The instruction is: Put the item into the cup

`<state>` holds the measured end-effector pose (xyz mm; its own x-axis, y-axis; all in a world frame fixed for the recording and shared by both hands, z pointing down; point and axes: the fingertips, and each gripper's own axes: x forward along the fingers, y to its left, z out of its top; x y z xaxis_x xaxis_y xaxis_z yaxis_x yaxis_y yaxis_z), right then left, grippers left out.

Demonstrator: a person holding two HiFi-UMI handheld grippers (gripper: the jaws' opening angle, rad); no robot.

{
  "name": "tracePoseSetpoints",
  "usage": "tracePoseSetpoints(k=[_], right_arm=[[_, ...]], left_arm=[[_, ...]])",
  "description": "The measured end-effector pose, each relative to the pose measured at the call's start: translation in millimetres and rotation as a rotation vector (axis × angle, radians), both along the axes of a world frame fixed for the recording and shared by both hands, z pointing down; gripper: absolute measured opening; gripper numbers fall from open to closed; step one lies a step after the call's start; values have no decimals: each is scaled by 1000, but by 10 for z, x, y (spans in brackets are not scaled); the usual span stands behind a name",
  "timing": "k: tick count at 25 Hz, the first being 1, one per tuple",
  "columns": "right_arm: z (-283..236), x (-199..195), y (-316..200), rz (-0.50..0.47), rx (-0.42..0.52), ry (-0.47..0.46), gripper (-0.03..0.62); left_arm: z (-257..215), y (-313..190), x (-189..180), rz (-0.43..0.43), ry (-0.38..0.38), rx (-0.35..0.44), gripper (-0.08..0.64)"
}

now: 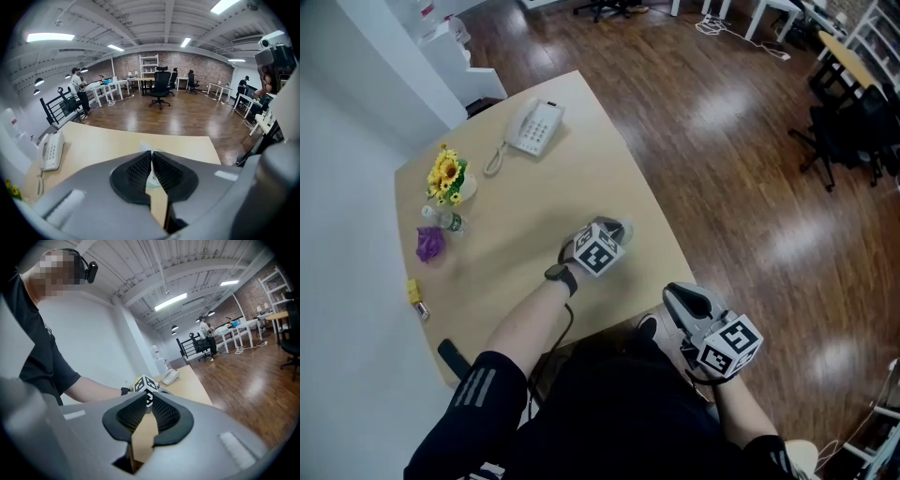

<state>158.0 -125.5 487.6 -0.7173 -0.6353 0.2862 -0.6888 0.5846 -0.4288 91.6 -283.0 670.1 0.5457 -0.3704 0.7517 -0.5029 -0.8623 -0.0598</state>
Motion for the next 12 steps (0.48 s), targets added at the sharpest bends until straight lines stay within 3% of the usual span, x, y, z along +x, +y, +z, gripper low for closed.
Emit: tracePoseSetpoints(k=[8, 12], right_arm=[[-13, -42, -12, -11, 3, 1, 46], [-8, -74, -38, -15, 1, 3, 46]], left_arm=[[186, 56, -163, -54, 28, -61, 9], [355, 82, -239, -51, -4, -86, 12]])
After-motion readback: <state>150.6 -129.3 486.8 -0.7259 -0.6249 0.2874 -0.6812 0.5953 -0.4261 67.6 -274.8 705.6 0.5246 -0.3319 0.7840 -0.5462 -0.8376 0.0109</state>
